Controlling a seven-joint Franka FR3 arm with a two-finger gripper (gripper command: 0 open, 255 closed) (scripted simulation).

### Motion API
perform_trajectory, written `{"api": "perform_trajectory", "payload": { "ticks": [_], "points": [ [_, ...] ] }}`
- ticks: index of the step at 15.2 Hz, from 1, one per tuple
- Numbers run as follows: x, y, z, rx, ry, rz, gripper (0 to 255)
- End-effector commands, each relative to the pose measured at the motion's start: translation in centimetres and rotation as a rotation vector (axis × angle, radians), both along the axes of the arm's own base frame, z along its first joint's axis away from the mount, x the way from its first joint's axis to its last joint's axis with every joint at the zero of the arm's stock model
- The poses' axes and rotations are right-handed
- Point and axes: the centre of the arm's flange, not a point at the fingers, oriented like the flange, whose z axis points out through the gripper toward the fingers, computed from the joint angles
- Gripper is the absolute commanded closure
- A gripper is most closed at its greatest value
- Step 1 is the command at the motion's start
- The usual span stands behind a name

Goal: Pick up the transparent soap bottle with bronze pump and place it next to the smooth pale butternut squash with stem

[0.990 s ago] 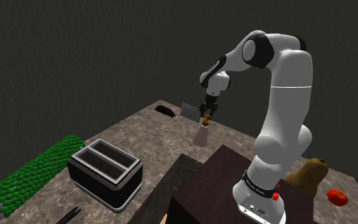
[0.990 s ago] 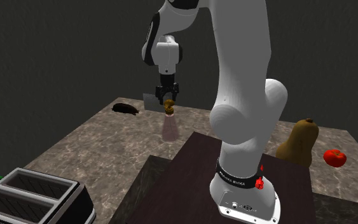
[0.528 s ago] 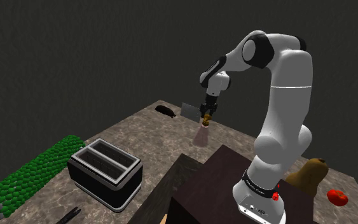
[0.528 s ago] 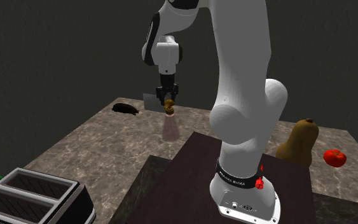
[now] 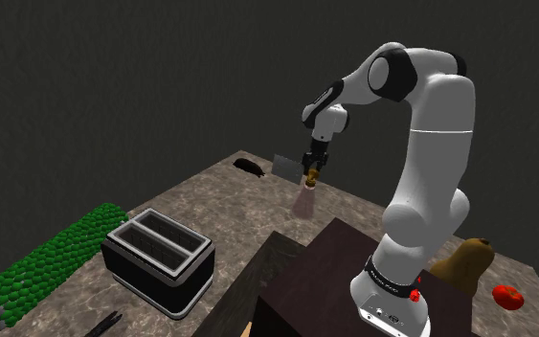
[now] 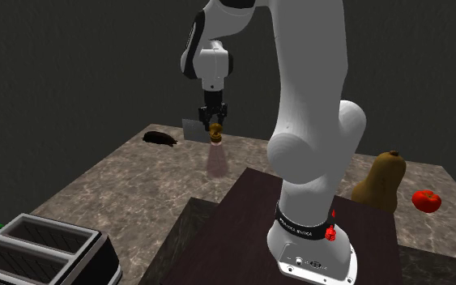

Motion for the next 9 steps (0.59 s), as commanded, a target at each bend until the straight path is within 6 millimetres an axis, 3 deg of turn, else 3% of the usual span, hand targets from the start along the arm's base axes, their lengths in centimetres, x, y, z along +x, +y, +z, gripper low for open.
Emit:
{"api": "perform_trajectory", "payload": {
  "ticks": [1, 9],
  "points": [
    [0.1, 0.0, 1.1, 0.0, 0.0, 0.0, 255],
    [0.1, 0.0, 5.3, 0.0, 0.0, 0.0, 255]
  ]
}}
